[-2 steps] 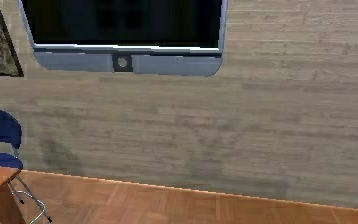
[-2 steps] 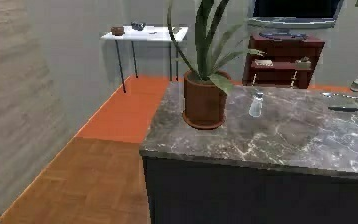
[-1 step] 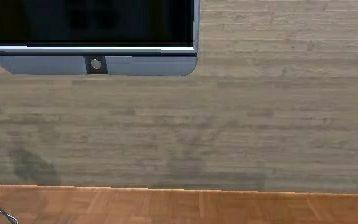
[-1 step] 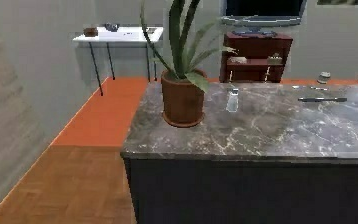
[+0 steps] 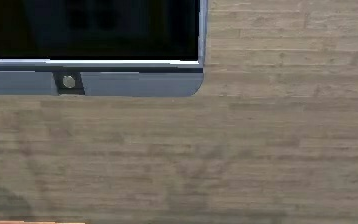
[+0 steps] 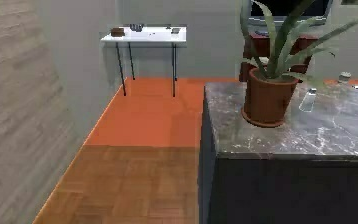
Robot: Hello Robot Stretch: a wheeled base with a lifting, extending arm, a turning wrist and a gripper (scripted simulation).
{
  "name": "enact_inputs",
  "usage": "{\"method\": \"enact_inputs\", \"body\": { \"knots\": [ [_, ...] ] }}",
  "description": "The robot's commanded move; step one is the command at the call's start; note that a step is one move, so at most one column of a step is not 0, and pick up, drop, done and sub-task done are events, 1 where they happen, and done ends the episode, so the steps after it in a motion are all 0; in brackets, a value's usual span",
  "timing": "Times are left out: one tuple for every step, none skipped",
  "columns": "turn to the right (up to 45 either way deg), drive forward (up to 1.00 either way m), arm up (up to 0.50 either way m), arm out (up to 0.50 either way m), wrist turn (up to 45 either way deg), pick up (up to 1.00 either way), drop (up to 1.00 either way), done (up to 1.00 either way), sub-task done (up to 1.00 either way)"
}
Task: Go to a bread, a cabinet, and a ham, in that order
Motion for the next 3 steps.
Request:
{"method": "enact_inputs", "body": {
  "knots": [
    [45.0,0.00,0.00,0.00,0.0,0.00,0.00,0.00,0.00],
    [0.0,0.40,0.00,0.00,0.0,0.00,0.00,0.00,0.00],
    [45.0,0.00,0.00,0.00,0.0,0.00,0.00,0.00,0.00]
  ]
}}
